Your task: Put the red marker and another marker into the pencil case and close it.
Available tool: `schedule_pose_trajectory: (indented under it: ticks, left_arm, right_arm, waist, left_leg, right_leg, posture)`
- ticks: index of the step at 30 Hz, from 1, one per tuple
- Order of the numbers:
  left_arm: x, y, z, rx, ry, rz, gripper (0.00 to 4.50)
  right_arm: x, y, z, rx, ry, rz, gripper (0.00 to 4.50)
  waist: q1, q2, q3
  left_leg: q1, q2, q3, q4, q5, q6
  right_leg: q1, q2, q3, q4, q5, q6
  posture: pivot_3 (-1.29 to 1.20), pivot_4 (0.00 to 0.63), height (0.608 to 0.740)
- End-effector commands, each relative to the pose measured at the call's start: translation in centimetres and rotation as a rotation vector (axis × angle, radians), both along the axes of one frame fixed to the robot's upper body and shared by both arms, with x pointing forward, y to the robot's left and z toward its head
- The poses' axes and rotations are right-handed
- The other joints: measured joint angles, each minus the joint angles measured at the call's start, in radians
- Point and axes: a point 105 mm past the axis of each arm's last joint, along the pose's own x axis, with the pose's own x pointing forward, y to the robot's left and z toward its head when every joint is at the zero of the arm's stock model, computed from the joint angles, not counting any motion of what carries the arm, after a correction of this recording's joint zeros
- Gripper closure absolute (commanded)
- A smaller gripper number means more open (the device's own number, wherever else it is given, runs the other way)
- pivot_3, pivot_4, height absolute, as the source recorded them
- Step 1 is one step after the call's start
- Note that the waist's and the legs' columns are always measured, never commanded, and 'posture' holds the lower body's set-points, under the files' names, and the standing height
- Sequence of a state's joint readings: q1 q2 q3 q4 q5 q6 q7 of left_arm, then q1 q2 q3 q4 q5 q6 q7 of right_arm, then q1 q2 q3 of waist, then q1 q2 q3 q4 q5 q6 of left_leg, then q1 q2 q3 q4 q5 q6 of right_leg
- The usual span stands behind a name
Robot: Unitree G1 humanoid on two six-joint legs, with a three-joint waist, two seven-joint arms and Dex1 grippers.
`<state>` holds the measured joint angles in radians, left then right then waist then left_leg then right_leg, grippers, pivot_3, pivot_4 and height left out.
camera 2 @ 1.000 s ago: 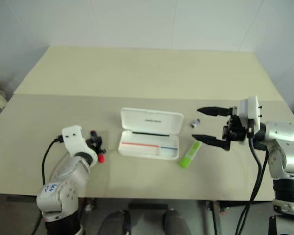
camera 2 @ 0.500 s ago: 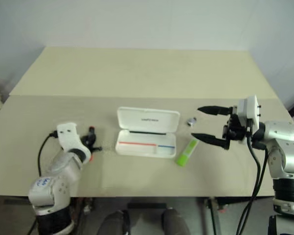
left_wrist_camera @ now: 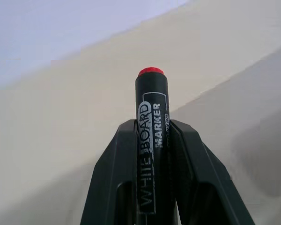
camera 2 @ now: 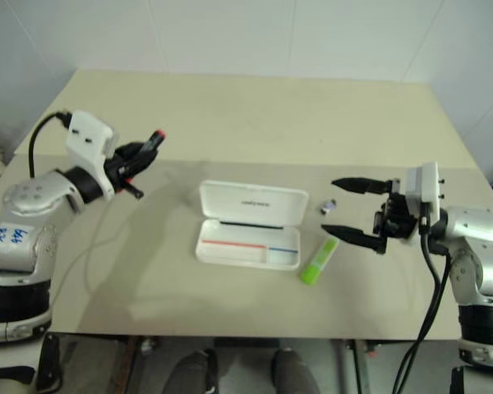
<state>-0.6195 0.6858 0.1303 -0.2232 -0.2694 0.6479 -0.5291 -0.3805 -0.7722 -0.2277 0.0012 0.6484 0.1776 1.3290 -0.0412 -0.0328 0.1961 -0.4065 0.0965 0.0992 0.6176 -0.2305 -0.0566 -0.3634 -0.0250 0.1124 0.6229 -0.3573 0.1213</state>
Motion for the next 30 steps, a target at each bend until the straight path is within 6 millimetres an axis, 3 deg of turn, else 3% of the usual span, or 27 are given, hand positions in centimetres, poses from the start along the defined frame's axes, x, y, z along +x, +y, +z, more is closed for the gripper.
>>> schedule_pose_trajectory:
  ticks: [1,6,12,18,30]
  left_arm:
    - [-1.2,-3.0,1.3,0.111,-0.059,-0.234,3.86]
    - [-3.6,-7.8,1.1,0.216,-0.017,-0.577,3.86]
    - [-5.2,-11.8,-1.1,0.316,0.02,-0.821,3.86]
    - [-4.8,-13.6,-3.0,0.366,0.051,-0.877,3.86]
    - [-1.5,-15.0,-7.8,0.543,0.081,-0.845,3.86]
  right_arm:
    - [-0.4,-0.2,1.2,0.021,-0.065,-0.016,0.0]
    - [-0.8,-0.4,1.1,0.024,-0.071,-0.032,0.0]
    - [-2.0,-0.7,1.5,0.053,-0.084,-0.023,0.0]
    - [-3.0,-1.1,1.6,0.055,-0.079,-0.023,0.0]
    - [-2.9,-0.9,0.7,0.059,-0.087,-0.089,0.0]
  waist:
    - [0.001,0.0,0.0]
    - [0.008,0.0,0.0]
    - [0.011,0.0,0.0]
    - [0.01,0.0,0.0]
    - [0.012,0.0,0.0]
  left_leg:
    - [0.0,0.0,0.001,0.0,0.0,0.0]
    - [0.0,0.001,0.003,0.002,0.0,0.0]
    - [0.0,0.001,0.004,0.006,0.0,0.001]
    - [0.0,0.001,0.003,0.011,-0.002,0.003]
    - [0.0,0.001,0.002,0.012,-0.003,0.006]
  right_leg:
    - [-0.001,0.0,0.001,0.0,0.0,0.0]
    - [-0.003,0.001,0.003,0.003,0.0,0.001]
    - [-0.003,0.001,0.005,0.006,0.0,0.001]
    - [0.0,0.002,0.005,0.007,0.0,0.002]
    - [0.001,0.001,0.006,0.005,0.001,0.003]
  posture:
    - [0.0,0.15,0.74]
    - [0.0,0.15,0.74]
    - [0.0,0.15,0.74]
    - [0.0,0.15,0.74]
    - [0.0,0.15,0.74]
